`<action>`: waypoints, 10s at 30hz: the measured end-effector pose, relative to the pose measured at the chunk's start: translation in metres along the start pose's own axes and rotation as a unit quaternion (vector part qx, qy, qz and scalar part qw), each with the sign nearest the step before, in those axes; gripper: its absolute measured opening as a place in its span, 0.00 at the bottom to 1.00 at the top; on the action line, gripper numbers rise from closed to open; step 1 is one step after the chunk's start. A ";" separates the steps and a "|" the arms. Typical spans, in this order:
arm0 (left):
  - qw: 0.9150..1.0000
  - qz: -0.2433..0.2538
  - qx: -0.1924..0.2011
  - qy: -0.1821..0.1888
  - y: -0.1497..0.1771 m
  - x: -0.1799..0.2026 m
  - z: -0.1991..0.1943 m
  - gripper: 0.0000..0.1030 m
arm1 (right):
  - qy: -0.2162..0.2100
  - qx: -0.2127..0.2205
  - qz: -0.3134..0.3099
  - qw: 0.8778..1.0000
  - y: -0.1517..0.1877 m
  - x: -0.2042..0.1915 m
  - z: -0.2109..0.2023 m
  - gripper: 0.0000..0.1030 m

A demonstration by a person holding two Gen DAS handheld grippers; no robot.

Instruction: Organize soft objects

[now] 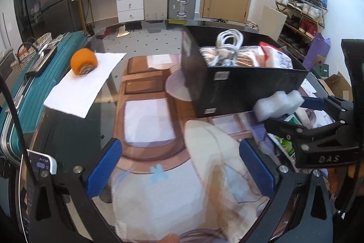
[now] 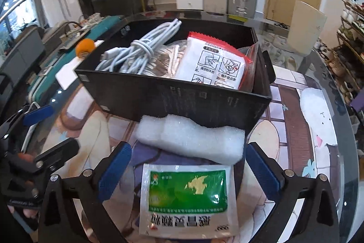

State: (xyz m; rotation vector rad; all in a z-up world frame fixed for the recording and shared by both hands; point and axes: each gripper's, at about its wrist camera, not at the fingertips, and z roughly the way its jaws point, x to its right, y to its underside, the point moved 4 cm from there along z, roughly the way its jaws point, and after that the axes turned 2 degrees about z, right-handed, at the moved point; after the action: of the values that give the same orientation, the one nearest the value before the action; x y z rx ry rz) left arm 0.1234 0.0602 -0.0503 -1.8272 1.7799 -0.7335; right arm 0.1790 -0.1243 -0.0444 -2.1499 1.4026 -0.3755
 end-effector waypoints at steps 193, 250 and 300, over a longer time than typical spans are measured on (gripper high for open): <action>0.995 0.046 0.084 0.032 -0.068 0.030 -0.015 1.00 | -0.054 0.137 -0.056 0.987 -0.061 0.036 -0.068 0.99; 0.993 0.027 0.115 -0.012 -0.037 0.023 -0.002 1.00 | -0.040 0.213 -0.040 0.975 -0.010 0.031 -0.076 0.99; 0.993 0.023 0.116 -0.011 -0.036 0.023 -0.002 1.00 | -0.040 0.213 -0.037 0.976 -0.010 0.031 -0.074 0.99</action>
State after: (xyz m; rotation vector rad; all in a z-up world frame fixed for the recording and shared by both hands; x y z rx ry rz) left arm 0.1493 0.0390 -0.0234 -1.6298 1.6428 -0.8588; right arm 0.1627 -0.1706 0.0198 -1.8454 1.0823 -0.5556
